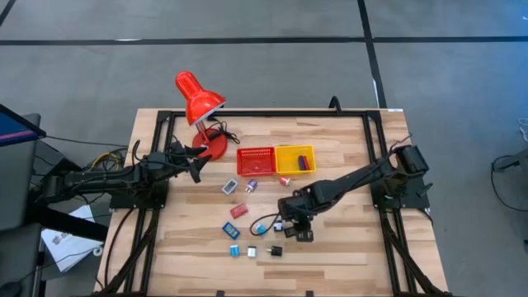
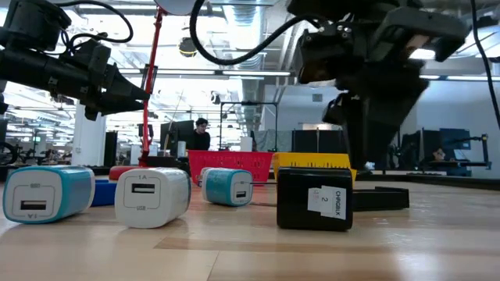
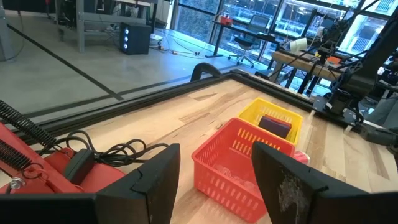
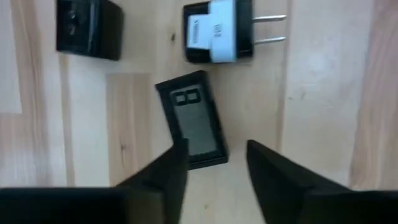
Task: Pick & Place Office items
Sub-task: Put the black digital timer into the yellow bin
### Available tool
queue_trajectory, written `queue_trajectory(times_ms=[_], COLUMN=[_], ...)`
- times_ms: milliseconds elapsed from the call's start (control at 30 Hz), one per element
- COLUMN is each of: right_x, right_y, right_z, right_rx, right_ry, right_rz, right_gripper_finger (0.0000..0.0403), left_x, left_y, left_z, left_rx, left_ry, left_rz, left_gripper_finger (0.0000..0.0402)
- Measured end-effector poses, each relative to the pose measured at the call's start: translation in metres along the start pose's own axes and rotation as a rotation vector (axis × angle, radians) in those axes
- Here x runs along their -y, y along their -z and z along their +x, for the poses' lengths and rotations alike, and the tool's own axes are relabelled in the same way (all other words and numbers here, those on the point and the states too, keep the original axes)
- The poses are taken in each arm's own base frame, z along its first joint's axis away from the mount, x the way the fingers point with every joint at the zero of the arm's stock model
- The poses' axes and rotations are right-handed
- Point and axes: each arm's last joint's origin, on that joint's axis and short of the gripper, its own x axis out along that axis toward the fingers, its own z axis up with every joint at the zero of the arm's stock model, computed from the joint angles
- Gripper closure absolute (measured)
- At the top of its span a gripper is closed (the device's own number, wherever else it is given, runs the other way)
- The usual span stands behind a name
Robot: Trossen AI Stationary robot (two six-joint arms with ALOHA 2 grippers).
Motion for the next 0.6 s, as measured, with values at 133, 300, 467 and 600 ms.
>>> queue_trajectory(times_ms=[133, 300, 467, 600], right_x=[-0.016, -0.032, -0.033, -0.032], right_y=[0.007, 0.014, 0.014, 0.014], right_z=[0.002, 0.005, 0.005, 0.008], right_rx=[-0.013, -0.014, 0.018, 0.048], right_ry=[0.029, 0.087, 0.193, 0.189], right_rz=[-0.136, -0.216, -0.225, -0.221], right_gripper_finger=[0.0164, 0.0113, 0.0102, 0.0102], left_x=[0.0, 0.0, 0.0, 0.0], left_y=[0.0, 0.0, 0.0, 0.0], left_z=[0.0, 0.0, 0.0, 0.0], left_rx=[0.0, 0.0, 0.0, 0.0], left_ry=[0.0, 0.0, 0.0, 0.001], left_rz=[0.0, 0.0, 0.0, 0.0], left_gripper_finger=[0.0206, 0.0206, 0.0206, 0.0206])
